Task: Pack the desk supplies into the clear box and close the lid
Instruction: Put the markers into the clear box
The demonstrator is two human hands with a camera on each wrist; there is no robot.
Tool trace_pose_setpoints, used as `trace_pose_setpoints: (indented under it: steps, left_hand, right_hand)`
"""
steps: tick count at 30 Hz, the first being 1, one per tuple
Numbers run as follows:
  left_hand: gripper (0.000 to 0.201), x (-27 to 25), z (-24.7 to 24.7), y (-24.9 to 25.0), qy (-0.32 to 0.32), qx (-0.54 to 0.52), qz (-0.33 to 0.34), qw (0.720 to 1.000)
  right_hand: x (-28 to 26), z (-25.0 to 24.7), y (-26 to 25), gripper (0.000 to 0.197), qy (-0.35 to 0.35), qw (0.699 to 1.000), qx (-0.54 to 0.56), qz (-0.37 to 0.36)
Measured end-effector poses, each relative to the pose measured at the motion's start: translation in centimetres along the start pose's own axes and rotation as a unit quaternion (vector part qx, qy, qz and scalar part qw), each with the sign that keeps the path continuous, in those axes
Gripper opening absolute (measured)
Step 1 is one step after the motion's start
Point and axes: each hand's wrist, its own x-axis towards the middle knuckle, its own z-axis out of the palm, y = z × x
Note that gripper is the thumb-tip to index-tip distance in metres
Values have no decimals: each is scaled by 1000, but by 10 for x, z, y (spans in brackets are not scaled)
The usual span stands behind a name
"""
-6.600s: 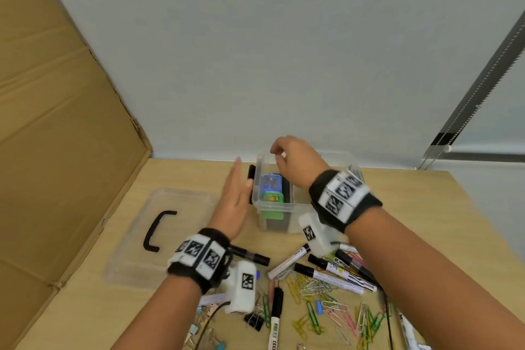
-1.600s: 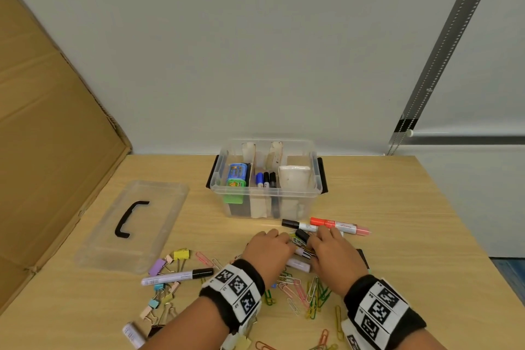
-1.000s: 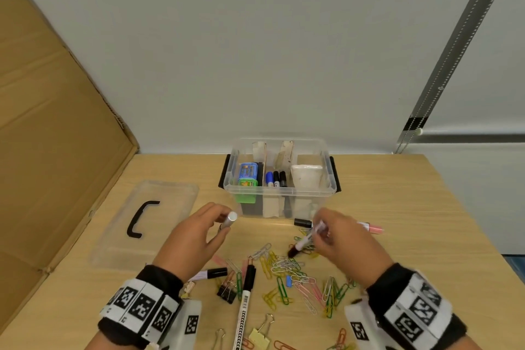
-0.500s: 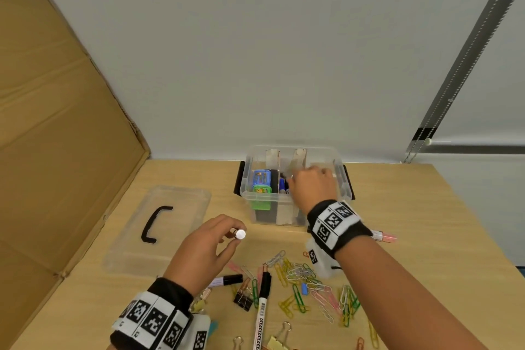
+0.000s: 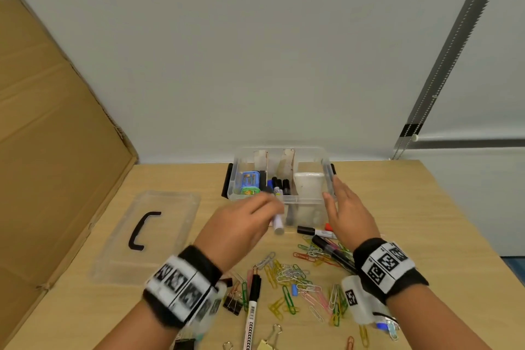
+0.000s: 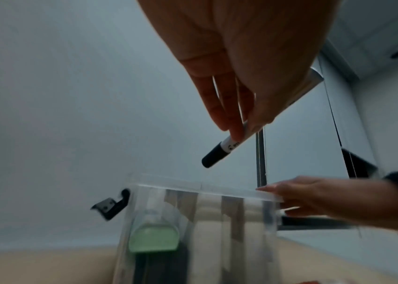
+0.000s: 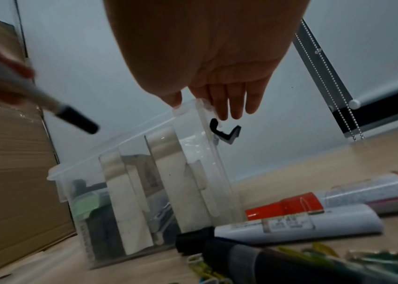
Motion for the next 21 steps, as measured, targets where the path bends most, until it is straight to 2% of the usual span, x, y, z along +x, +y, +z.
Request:
trace_pose_setpoints:
  steps: [2, 6, 10, 13, 19, 21]
  left_hand:
    - [32, 31, 11, -11, -24, 54, 7, 998]
    - [44, 75, 39, -41, -116, 106, -31, 987]
    - [39, 93, 49, -60, -167, 130, -67, 975]
    - [46, 85, 42, -60, -134, 102, -101, 980]
    - [28, 24, 20, -29, 0, 7, -157, 988]
    - [22, -2, 23, -17, -17, -11, -176, 984]
  right_hand:
    - [-2, 2, -2, 56, 12, 1000, 13, 6]
    - [-1, 3, -3, 57, 21, 1000, 2, 4]
    - [1, 1, 0, 57, 27, 999, -33, -20]
    - [1, 2, 2, 58, 32, 999, -32, -26]
    - [2, 4, 4, 58, 43, 998, -18, -30]
    - [2, 3, 5, 58, 35, 999, -6, -29]
